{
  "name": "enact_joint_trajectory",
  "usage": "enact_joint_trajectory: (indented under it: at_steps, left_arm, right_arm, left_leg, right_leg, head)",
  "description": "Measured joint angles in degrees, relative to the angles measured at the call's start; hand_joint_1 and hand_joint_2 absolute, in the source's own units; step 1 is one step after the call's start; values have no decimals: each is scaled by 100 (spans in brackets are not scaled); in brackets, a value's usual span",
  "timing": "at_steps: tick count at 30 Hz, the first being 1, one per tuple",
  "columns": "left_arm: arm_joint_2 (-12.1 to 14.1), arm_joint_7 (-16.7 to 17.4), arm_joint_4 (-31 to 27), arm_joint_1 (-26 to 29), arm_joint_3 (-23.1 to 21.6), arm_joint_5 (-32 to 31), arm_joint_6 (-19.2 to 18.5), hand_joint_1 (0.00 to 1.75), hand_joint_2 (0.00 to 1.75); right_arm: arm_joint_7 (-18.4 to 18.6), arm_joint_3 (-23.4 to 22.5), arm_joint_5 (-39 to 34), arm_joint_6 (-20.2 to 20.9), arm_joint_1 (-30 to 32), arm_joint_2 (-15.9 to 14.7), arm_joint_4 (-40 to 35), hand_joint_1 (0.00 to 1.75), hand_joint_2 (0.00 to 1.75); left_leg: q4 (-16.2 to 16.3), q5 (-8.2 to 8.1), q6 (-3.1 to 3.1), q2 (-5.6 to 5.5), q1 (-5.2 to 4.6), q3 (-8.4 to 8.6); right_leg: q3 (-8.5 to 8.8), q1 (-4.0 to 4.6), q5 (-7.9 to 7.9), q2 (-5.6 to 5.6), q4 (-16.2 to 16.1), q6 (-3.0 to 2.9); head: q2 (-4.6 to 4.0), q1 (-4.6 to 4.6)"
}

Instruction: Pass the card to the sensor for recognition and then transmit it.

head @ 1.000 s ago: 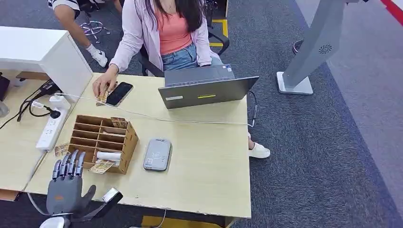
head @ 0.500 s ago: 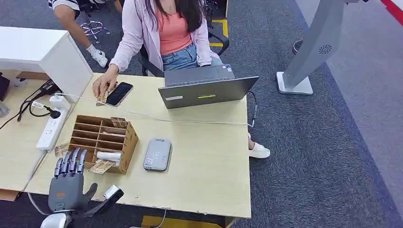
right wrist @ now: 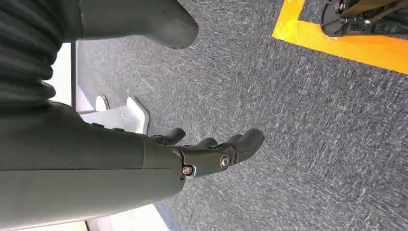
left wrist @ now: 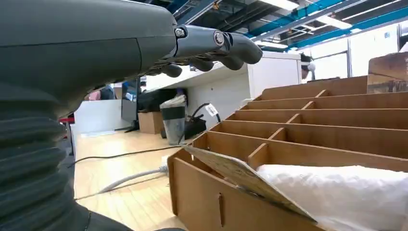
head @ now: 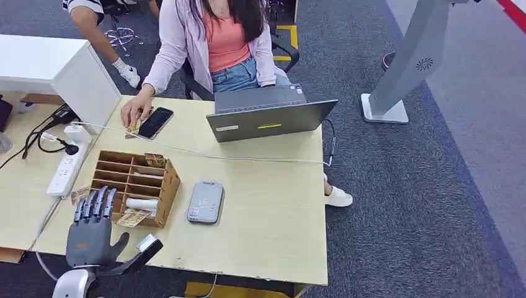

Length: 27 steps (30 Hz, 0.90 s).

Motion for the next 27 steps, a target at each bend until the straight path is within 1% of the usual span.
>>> enact_joint_trajectory:
  at_steps: [2,3,7,10,27]
  left_arm:
    - [2,0,17,-4,0,2,0,0,175]
    - [2,0,22,-4,0,4,2,175,175]
    - [2,-13,24,-6,0,46,33,175,175]
    - [2,-116,24,-6,0,111,66,175,175]
    - [2,-219,24,-6,0,278,68,175,175]
  right_arm:
    - [-9,0,0,0,0,0,0,0,175]
    - [-11,0,0,0,0,0,0,0,175]
    - [-20,0,7,17,0,0,0,0,175]
    - [-37,0,20,28,0,0,2,0,175]
    - [-44,-4,81,48,0,0,0,0,175]
  left_leg:
    - [0,0,0,0,0,0]
    - [0,0,0,0,0,0]
    - [0,0,0,0,0,0]
    - [0,0,0,0,0,0]
    - [0,0,0,0,0,0]
  right_leg:
    - [0,0,0,0,0,0]
    - [0,0,0,0,0,0]
    - [0,0,0,0,0,0]
    - [0,0,0,0,0,0]
    - [0,0,0,0,0,0]
  head:
    - [0,0]
    - [0,2]
    - [0,2]
    - [0,2]
    - [0,2]
